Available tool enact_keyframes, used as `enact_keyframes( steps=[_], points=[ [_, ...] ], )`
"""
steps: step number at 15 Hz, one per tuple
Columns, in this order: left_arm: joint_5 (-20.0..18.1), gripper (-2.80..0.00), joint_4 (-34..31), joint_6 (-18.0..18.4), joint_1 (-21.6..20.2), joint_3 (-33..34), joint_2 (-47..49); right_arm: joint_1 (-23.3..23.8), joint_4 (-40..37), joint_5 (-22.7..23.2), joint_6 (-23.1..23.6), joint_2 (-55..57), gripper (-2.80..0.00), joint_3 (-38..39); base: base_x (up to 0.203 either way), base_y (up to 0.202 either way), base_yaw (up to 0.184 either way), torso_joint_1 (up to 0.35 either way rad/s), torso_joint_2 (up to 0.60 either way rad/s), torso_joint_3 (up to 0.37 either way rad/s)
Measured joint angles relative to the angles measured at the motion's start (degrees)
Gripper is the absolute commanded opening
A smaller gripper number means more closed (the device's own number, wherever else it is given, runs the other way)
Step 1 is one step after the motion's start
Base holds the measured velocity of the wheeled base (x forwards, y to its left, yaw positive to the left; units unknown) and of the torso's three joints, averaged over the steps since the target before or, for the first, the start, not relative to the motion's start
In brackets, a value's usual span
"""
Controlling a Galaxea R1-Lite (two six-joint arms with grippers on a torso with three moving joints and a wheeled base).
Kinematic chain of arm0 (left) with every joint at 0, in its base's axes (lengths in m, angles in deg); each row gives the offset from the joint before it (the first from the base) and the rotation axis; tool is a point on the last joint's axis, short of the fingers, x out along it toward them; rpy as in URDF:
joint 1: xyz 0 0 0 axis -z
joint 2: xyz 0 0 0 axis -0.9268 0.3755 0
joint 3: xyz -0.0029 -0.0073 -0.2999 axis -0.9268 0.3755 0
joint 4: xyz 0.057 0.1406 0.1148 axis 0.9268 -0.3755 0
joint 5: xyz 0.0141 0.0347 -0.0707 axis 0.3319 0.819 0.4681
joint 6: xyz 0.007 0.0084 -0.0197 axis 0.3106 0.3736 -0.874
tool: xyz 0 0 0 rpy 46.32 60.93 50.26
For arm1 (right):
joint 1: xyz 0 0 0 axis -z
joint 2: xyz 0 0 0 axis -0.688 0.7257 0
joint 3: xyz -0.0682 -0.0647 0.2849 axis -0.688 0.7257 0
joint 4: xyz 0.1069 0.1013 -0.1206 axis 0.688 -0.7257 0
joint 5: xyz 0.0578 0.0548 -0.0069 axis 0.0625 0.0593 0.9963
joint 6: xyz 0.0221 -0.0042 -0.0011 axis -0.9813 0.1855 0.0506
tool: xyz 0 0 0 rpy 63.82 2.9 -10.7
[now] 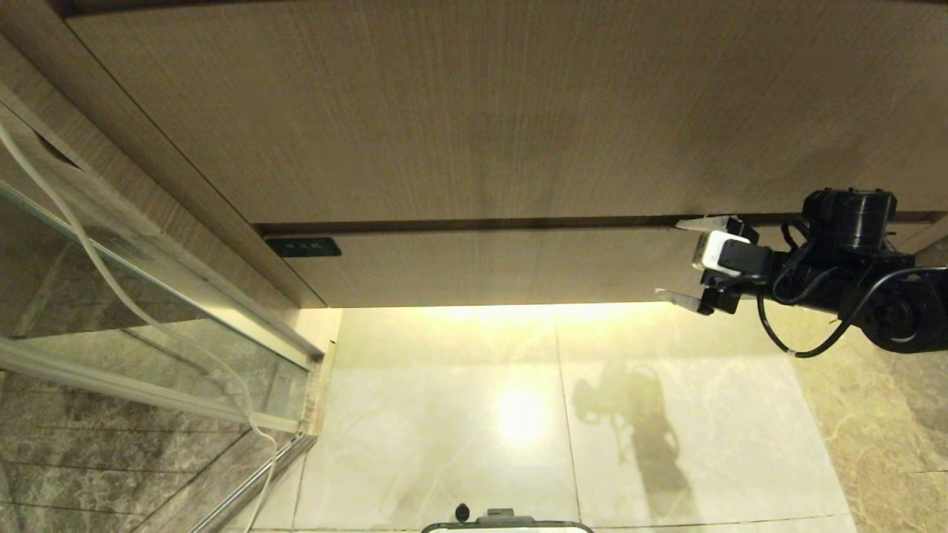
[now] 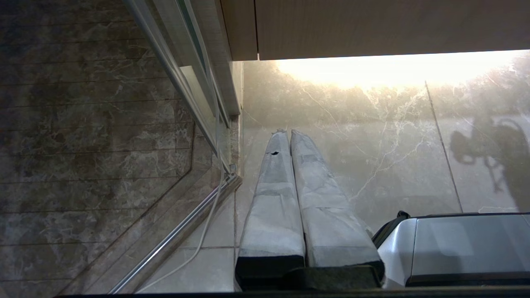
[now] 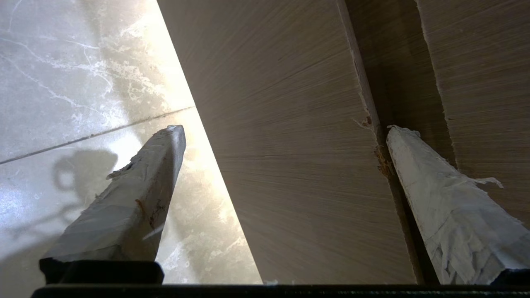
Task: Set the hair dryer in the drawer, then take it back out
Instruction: Pull open the drawer
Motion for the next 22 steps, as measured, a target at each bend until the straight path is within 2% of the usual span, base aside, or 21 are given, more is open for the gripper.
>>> enact_keyframes(
  steps=[12, 22],
  points=[
    [0.00, -2.80, -0.02, 0.02, 0.00, 0.00, 0.00, -0.04, 0.31, -0.03, 0.06, 2.15, 0.00, -2.26, 0.000, 0.000, 0.000, 0.000, 0.00, 0.000],
    [-0.01, -2.80, -0.02, 0.02, 0.00, 0.00, 0.00, -0.06, -0.23, -0.60, 0.55, 0.30, 0.00, -0.28, 0.000, 0.000, 0.000, 0.000, 0.00, 0.000]
  ],
)
